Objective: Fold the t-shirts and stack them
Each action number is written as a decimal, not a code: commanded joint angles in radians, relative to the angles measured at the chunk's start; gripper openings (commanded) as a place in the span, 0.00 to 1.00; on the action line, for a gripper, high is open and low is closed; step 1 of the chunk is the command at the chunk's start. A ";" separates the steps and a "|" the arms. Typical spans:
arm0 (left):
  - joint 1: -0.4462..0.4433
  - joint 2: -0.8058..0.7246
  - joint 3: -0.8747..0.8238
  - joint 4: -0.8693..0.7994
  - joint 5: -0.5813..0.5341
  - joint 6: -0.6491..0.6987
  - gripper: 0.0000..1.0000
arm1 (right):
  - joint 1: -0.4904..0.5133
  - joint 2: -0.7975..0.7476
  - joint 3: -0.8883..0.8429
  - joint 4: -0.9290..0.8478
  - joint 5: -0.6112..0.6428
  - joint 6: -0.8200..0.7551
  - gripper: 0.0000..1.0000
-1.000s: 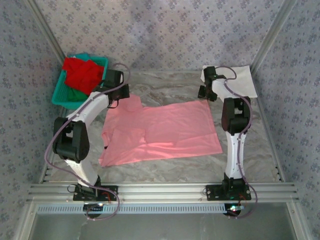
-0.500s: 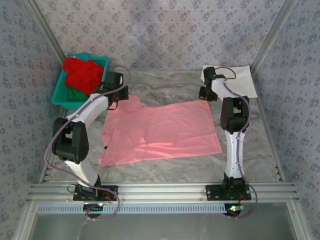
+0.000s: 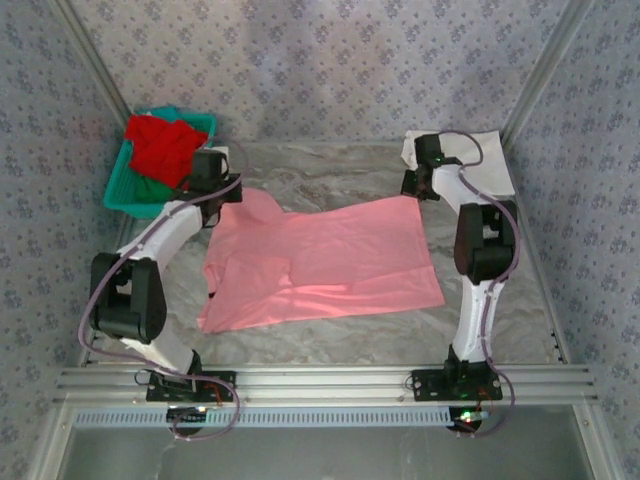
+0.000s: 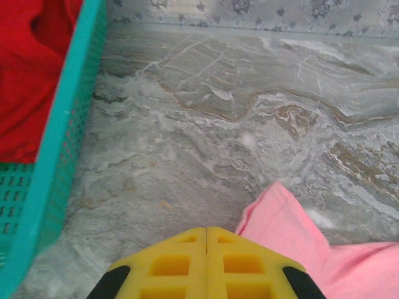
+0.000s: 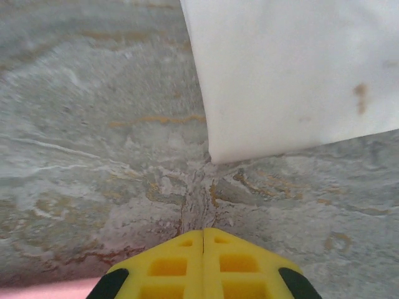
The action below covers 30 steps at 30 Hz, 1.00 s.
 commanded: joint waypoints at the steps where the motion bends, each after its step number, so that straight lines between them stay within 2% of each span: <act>1: 0.030 -0.021 0.000 0.090 0.036 0.055 0.00 | -0.026 -0.079 -0.083 0.167 0.017 -0.014 0.00; 9: 0.032 0.208 0.245 0.055 0.134 0.136 0.00 | -0.071 -0.061 -0.090 0.198 -0.014 0.013 0.00; 14: 0.022 0.367 0.407 0.004 0.150 0.140 0.00 | -0.070 -0.037 -0.082 0.191 -0.027 0.037 0.00; 16: 0.011 0.387 0.445 -0.013 0.142 0.145 0.00 | -0.071 -0.042 -0.089 0.197 -0.039 0.041 0.00; 20: -0.012 0.319 0.374 0.037 0.114 0.144 0.00 | -0.071 -0.076 -0.124 0.228 -0.043 0.041 0.00; 24: -0.032 0.171 0.191 0.126 0.072 0.134 0.00 | -0.081 -0.111 -0.175 0.270 -0.059 0.038 0.00; 30: -0.040 -0.024 -0.039 0.172 0.029 0.101 0.00 | -0.101 -0.110 -0.198 0.299 -0.056 0.033 0.00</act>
